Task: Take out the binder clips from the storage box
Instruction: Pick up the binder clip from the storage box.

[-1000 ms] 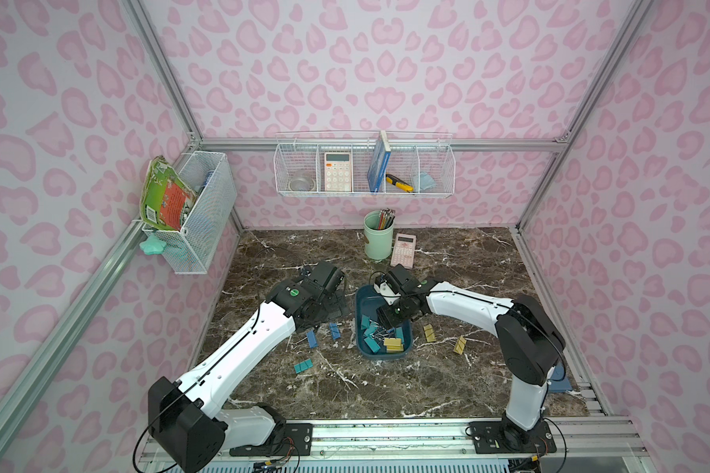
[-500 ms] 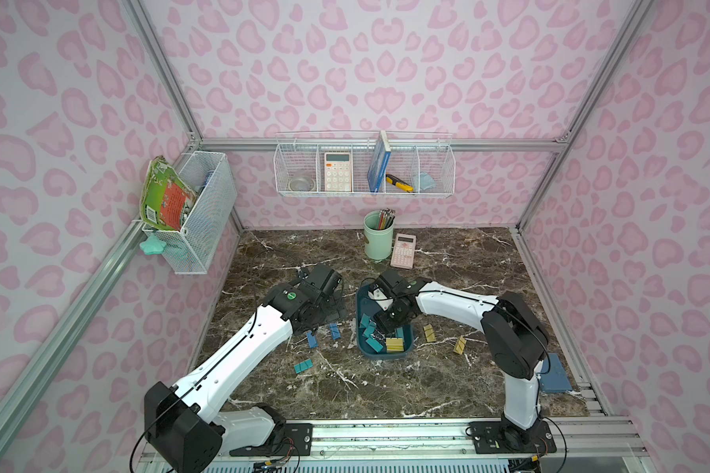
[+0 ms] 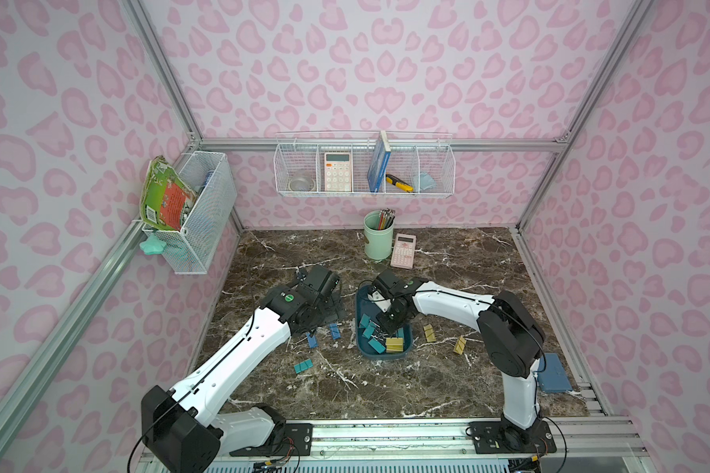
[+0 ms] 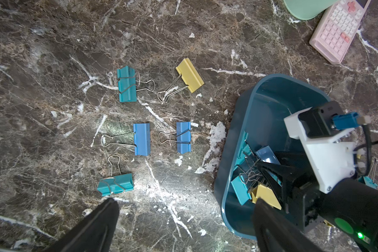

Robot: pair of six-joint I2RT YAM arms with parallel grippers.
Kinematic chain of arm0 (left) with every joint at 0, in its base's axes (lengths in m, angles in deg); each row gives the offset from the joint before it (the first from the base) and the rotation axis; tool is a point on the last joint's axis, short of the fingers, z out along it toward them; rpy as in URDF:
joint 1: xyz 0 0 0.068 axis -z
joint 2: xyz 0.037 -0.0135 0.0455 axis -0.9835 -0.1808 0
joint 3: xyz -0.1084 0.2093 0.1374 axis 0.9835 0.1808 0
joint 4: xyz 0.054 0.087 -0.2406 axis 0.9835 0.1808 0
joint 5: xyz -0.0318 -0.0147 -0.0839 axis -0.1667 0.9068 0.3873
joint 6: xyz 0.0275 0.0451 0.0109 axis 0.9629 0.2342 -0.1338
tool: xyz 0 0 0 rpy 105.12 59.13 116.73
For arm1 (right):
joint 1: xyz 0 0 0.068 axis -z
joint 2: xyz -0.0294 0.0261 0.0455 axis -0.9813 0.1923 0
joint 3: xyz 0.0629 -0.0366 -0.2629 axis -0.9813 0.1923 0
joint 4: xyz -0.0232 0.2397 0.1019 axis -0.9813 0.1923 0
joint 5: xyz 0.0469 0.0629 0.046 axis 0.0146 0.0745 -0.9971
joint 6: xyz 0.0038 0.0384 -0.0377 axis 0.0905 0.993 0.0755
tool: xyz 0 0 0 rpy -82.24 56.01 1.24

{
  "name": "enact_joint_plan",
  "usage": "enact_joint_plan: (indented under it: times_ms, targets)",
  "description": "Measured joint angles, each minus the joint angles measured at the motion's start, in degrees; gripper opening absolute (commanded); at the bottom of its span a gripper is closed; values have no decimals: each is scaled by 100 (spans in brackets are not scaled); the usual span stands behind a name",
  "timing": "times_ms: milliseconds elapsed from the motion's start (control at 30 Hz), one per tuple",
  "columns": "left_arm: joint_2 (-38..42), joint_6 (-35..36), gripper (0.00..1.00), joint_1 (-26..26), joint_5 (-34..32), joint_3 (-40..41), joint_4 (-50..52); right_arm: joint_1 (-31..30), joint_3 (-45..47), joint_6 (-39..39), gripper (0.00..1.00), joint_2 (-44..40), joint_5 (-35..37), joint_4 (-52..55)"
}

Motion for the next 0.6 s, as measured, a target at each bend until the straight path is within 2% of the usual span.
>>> enact_joint_plan:
  times_ms: [67,400,600]
  targets:
    - [17,0,99,0,2,4,-11,-26,0,2,28,9,-4,17]
    - [87,0,99,-4,7,11,-13,-11,-286,63,29,-315,0,160]
    - [87,0,99,-4,20,9,-15,317,-367,227,31,-802,-4,216]
